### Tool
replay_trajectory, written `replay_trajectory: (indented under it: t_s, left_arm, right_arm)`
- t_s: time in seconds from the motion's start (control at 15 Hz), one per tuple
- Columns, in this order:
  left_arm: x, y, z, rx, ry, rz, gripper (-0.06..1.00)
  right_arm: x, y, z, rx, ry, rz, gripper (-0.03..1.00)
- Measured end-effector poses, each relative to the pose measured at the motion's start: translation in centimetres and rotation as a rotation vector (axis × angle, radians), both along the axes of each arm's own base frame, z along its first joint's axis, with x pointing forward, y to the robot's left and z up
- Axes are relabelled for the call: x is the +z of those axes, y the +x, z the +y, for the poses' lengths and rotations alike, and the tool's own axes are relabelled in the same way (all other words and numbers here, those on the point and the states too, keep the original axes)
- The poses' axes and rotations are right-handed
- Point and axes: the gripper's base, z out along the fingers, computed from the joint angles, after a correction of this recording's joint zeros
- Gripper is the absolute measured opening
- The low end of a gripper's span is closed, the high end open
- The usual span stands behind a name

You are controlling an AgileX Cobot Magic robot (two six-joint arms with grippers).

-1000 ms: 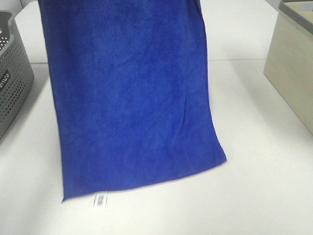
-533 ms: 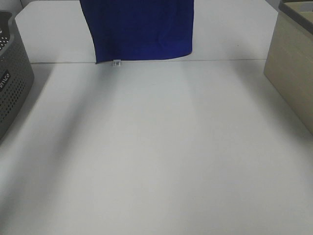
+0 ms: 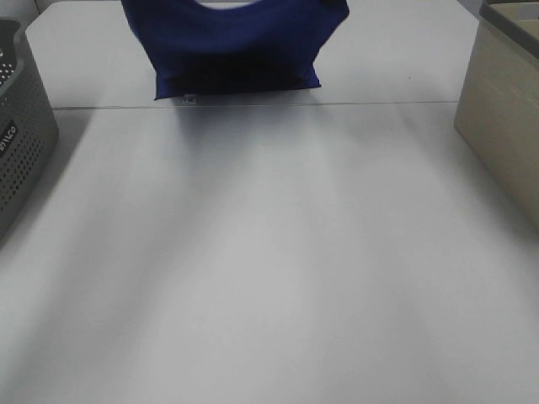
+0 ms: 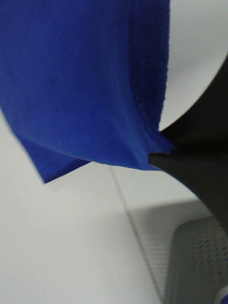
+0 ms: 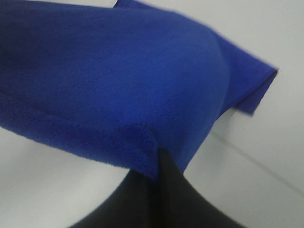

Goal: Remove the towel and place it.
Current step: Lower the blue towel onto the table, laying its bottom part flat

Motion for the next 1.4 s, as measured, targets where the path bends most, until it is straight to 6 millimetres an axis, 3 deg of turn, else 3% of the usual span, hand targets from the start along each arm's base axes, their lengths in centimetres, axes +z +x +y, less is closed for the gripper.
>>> replay_trajectory:
  t_s: [0.33,0.47,0.6,0.73,1.07,1.4]
  left_arm:
    - [-1.1,-2.0,0.0,-0.023,0.022,0.246,0.00]
    - [-1.2,-3.1,-0.5,-0.071,-0.047,0.306,0.00]
    - [-1.5,-4.2,-0.3,-0.076,-0.055,0.347,0.00]
    - [-2.2,-6.6,0.4,-0.075,-0.060,0.426,0.00]
    - [1.8,-14.5,2.8,-0.081,-0.145,0.440,0.00]
    - [2.0,-19.8,4.3,-0.078,-0.213,0.487,0.00]
  right_arm:
    - [0.3,-1.5,-1.5,-0.065,-0.047,0.146,0.00]
    - [-0.8,-3.0,-1.8,-0.099,-0.056,0.255,0.00]
    - [-0.5,-4.4,-2.1,-0.102,-0.060,0.296,0.00]
    - [0.2,-7.0,-2.4,-0.102,-0.038,0.353,0.00]
    - [2.5,-15.0,-2.3,-0.112,-0.016,0.448,0.00]
    - [3.6,-21.2,-1.8,-0.084,-0.004,0.486,0.00]
